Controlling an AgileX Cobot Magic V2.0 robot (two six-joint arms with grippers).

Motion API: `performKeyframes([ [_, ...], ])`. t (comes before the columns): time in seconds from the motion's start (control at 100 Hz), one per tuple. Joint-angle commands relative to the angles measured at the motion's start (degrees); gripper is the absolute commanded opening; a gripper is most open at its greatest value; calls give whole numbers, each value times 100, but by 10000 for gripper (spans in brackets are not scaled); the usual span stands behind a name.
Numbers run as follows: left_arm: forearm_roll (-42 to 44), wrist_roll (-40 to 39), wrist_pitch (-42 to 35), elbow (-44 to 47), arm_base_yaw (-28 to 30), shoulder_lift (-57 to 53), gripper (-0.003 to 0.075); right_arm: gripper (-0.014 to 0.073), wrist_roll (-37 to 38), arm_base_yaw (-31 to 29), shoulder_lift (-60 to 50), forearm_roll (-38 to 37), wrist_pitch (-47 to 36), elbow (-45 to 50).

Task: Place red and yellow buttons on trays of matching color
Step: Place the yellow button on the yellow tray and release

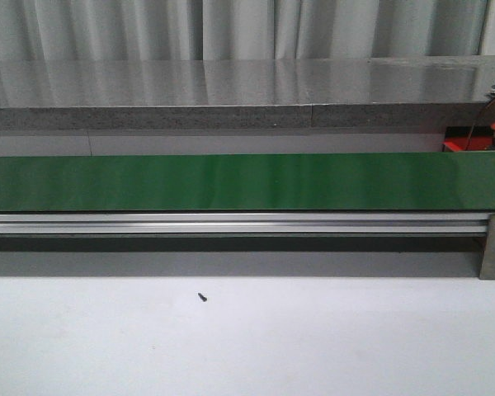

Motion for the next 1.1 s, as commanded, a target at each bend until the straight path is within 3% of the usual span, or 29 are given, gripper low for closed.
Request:
performKeyframes([
  [0.0,-108,-25,-350,-154,4,-60,-20,479,-72,-37,-217,84,21,-141],
  [0.09,-108,-25,-350,-154,4,-60,-20,522,-30,-37,-236,84,81,-148],
  [0.49,-108,-25,-350,-154,4,-60,-20,522,118,65,-1213,147,33,-166],
  [1.09,-108,-25,-324,-154,4,-60,-20,521,112,2528,-3722,-167,-233,-103],
])
